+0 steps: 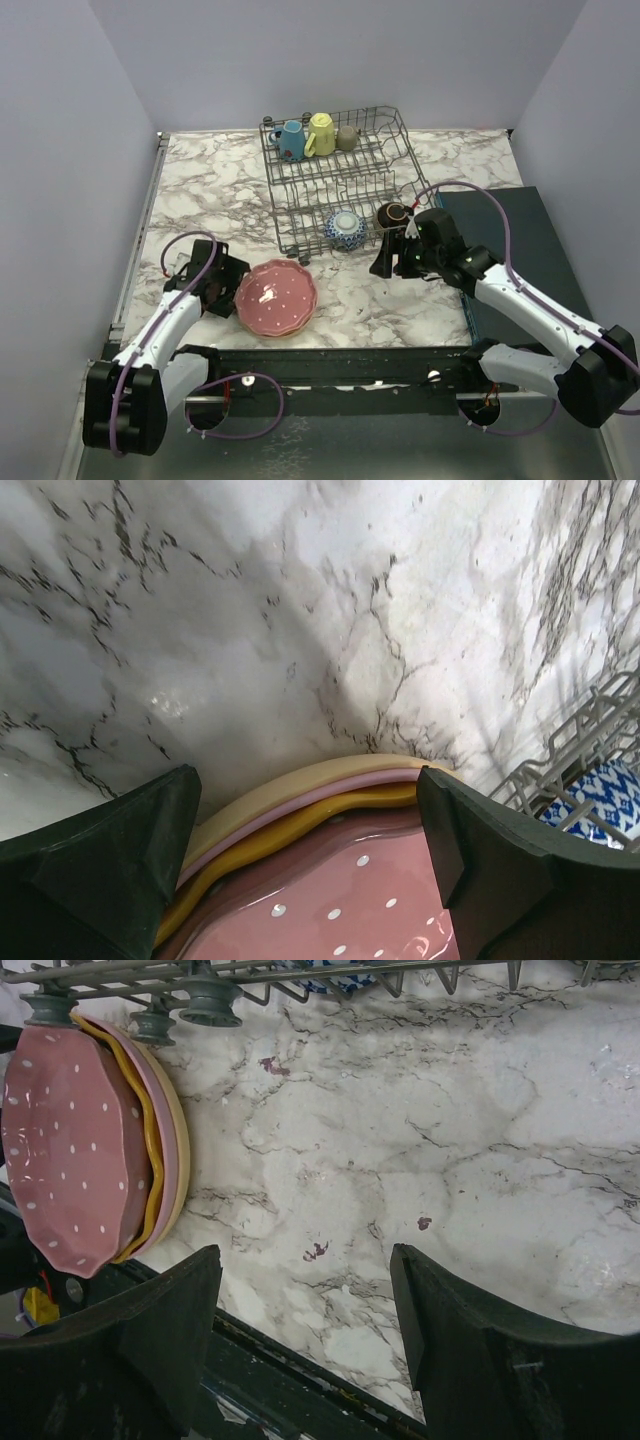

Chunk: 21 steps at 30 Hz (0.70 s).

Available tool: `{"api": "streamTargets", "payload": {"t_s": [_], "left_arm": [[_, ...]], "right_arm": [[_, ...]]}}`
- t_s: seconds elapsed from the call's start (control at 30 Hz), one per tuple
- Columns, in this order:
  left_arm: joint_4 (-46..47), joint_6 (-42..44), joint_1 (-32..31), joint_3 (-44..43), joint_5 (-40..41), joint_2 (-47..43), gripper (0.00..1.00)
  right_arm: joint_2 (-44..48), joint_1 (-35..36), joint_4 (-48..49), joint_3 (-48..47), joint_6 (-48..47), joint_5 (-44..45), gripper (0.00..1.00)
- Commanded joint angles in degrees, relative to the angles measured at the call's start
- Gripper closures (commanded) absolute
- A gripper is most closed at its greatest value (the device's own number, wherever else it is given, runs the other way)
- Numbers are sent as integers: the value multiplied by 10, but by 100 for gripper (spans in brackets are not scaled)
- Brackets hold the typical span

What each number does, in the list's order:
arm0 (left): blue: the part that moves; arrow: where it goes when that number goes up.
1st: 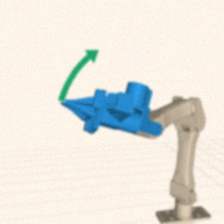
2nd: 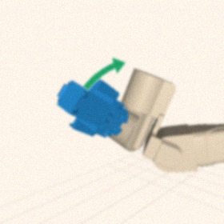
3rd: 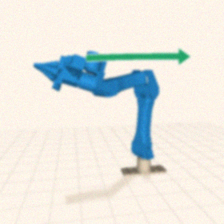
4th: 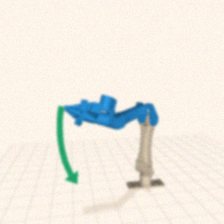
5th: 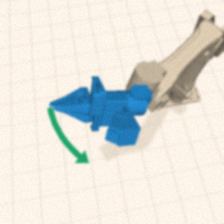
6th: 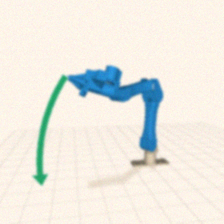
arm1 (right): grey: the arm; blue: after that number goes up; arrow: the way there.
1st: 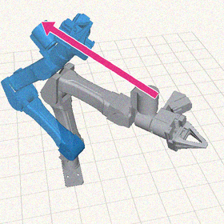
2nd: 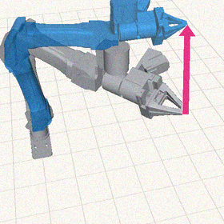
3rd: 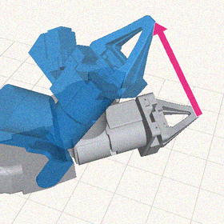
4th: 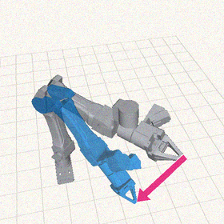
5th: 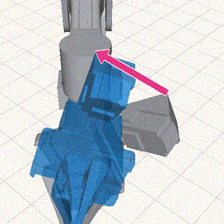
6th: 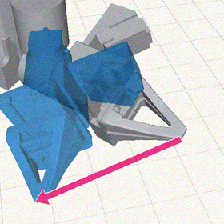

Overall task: Load the mixed dishes into the dish rack
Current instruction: Move the plate to the corner of the board.

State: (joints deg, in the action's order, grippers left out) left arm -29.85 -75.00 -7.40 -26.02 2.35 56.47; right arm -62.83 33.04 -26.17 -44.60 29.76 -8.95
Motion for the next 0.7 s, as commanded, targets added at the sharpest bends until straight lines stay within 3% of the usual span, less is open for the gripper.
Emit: {"api": "streamTargets", "payload": {"t_s": [0.0, 0.33, 0.67], "left_arm": [[-62, -42, -48, 22, -47, -7, 1], [-43, -100, -154, -22, -5, 48, 1], [18, -119, -252, -103, 24, 194, 1]], "right_arm": [[-12, 2, 22, -9, -3, -17, 25], [0, 2, 19, -2, 3, -15, 25], [27, 2, 0, 14, 20, 13, 25]]}}
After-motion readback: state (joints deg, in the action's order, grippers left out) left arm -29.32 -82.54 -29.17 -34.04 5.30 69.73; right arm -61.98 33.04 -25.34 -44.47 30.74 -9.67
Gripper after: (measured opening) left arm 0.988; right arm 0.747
